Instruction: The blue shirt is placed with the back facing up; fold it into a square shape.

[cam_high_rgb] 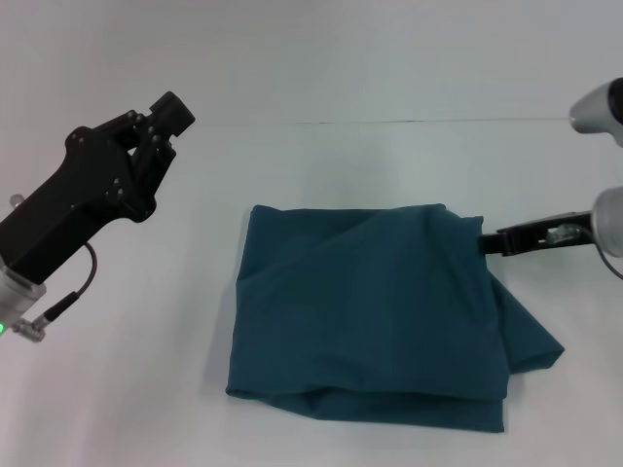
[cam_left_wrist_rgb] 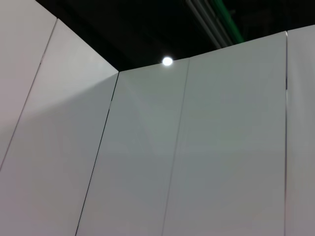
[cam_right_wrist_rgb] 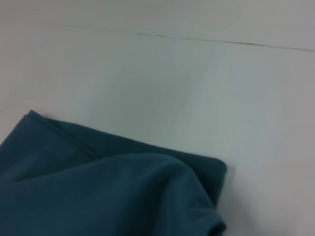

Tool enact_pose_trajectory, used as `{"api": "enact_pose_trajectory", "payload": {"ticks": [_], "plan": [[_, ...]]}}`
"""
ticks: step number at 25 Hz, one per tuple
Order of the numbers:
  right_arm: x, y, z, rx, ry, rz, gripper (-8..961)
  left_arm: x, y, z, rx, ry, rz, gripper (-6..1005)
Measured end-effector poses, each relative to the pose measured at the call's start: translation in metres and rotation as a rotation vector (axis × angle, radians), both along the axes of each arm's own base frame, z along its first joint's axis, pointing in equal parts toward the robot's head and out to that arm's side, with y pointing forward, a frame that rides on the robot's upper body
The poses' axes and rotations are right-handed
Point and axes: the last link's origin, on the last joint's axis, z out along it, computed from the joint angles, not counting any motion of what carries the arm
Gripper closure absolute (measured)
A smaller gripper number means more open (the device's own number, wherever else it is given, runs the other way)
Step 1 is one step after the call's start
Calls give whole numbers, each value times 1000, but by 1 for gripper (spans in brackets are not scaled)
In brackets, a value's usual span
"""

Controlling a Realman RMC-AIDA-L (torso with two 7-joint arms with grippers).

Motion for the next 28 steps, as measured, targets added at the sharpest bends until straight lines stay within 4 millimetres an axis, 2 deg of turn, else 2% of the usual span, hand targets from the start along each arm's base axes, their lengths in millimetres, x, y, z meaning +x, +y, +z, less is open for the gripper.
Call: {"api": "enact_pose_trajectory", "payload": {"ticks": [13,23,28], "plan": [[-18,23,-28,-12,-58,76,553,-3,-2,1,6,-3,9,957],[-21,30,-32,9,-121,125,617,-3,-2,2,10,-2,10,957],[-25,33,-30,28,-139,158,756,-3,-2,2,11,-2,10,957]]}}
